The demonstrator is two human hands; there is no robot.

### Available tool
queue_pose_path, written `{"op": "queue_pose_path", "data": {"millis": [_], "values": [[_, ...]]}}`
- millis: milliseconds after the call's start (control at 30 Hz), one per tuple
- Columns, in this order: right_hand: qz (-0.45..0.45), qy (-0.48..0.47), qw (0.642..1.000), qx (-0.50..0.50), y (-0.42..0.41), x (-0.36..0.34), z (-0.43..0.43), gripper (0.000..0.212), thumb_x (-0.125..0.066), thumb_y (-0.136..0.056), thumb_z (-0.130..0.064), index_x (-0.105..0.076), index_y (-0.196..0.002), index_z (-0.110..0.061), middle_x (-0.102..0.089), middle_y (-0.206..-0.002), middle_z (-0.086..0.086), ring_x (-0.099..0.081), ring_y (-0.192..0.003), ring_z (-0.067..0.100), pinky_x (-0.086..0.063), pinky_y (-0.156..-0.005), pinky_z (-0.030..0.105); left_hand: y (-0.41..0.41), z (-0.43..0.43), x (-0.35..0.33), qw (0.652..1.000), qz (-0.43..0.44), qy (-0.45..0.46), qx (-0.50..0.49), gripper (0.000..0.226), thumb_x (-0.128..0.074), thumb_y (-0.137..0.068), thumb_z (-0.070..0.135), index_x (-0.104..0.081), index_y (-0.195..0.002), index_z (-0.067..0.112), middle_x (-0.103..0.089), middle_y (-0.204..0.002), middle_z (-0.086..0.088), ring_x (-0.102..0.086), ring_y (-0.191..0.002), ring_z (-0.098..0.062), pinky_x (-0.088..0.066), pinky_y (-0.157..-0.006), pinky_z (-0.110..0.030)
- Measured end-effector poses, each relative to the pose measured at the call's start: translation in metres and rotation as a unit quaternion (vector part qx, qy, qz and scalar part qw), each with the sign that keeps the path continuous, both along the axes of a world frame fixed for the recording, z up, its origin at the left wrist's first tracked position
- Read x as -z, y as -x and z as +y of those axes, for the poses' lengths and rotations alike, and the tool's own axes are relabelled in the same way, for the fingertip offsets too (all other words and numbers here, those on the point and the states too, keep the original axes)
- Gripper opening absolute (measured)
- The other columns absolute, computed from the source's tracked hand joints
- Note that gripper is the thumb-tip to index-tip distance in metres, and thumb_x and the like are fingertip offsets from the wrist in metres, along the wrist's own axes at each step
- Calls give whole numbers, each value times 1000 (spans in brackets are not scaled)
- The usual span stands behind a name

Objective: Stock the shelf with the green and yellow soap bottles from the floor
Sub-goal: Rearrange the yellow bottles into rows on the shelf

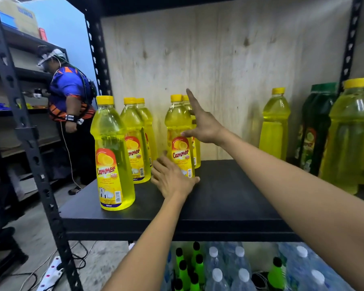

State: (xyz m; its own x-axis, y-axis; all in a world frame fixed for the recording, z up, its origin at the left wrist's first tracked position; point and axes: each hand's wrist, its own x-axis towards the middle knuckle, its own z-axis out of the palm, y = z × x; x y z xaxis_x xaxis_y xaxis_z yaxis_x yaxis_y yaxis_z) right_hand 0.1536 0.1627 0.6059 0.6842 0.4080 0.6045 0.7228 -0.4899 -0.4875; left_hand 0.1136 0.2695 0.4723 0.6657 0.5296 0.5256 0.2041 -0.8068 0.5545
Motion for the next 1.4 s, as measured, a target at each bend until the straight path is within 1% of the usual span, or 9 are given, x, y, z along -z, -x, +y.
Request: {"op": "queue_pose_path", "data": {"millis": [200,367,500,633,933,1033,1167,1300,1400], "values": [[3,-107,988,110,16,43,-74,122,-90,-67,-26,-8,-156,-37,-43,-149,10,-46,-134,25,-41,-104,31,13,-32,-1,951,-196,-212,114,81,-73,-65,46,-42,-138,30,-37,-137,-4,-39,-124,-28,-42,-92,-47],[-38,-141,961,234,1,40,-146,114,-89,-66,-34,-17,-155,-29,-41,-144,16,-39,-133,35,-34,-108,40,0,-92,-6,914,-145,-284,252,54,-64,-76,36,-49,-128,33,-49,-124,3,-53,-114,-21,-46,-87,-37],[-73,-128,937,316,-27,26,-172,104,-85,-72,-32,-22,-154,-23,-39,-143,18,-40,-130,40,-35,-107,42,-29,-139,-25,936,-35,-118,331,59,-70,-80,34,-44,-134,30,-48,-127,2,-55,-117,-21,-50,-88,-36],[-69,-139,905,396,-59,21,-179,99,-86,-69,-37,-29,-148,-24,-42,-136,16,-43,-124,40,-44,-93,43,-69,-169,-35,941,50,-150,298,72,-68,-82,36,-36,-145,22,-47,-136,-5,-53,-123,-29,-48,-92,-42],[-27,-193,885,423,-92,15,-179,81,-89,-64,-38,-40,-127,-23,-45,-127,12,-55,-110,35,-50,-74,39,-121,-169,-24,923,123,49,362,99,-81,-74,31,-25,-155,16,-42,-151,-8,-45,-136,-25,-44,-104,-33],[-11,-198,903,380,-88,14,-187,80,-88,-65,-36,-44,-130,-23,-51,-122,11,-59,-106,33,-53,-76,37,-129,-165,-23,906,118,97,395,106,-87,-69,27,-26,-155,20,-43,-152,-5,-46,-135,-23,-44,-100,-30],[34,-173,944,280,-73,5,-203,90,-89,-64,-33,-43,-142,-25,-58,-129,8,-57,-114,28,-54,-91,41,-134,-160,-27,858,109,208,457,112,-92,-63,19,-27,-155,22,-38,-155,-1,-42,-138,-23,-43,-109,-41],[133,-168,961,175,-55,-6,-219,89,-85,-69,-15,-39,-144,-30,-61,-122,9,-60,-111,30,-54,-93,46,-140,-154,-29,823,118,224,509,111,-94,-61,19,-32,-153,19,-46,-151,-2,-47,-134,-20,-46,-107,-40],[178,-168,960,135,-47,-10,-228,83,-80,-74,-8,-39,-142,-32,-63,-120,15,-60,-114,34,-53,-95,53,-142,-154,-26,827,106,226,503,111,-96,-57,26,-37,-151,20,-52,-145,-3,-53,-128,-21,-51,-101,-44]]}}
